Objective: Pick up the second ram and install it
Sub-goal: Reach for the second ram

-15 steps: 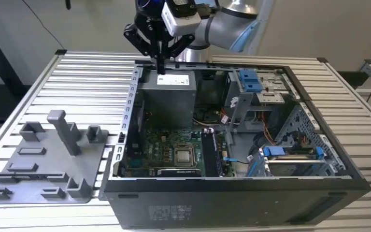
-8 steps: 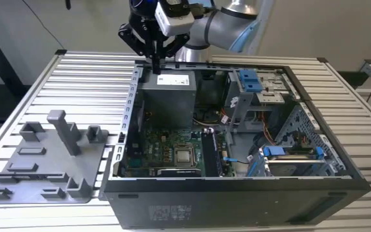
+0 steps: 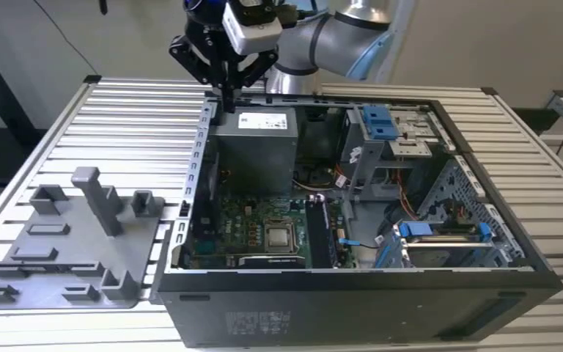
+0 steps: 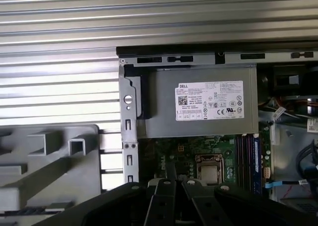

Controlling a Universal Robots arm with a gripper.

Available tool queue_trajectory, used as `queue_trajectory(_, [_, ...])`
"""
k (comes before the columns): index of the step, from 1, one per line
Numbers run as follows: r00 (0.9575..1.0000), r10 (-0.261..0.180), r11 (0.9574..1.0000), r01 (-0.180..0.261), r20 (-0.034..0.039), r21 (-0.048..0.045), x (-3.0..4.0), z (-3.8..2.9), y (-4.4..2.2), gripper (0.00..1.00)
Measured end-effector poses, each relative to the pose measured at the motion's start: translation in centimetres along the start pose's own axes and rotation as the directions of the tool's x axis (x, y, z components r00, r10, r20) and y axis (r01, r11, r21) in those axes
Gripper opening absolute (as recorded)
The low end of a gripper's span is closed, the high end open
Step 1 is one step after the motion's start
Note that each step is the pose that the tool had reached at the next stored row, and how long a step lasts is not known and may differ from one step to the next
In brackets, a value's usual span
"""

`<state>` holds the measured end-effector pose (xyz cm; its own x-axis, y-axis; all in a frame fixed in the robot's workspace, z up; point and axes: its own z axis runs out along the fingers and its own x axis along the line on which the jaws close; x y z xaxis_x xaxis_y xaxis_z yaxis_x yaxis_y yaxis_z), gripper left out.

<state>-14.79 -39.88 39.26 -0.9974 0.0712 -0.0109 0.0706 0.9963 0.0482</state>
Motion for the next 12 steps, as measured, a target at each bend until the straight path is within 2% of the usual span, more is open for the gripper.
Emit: queue_trajectory(12, [1.0, 0.0, 1.0, 0.0, -0.0018, 0.0, 1.6, 0.0, -0.11, 0.11])
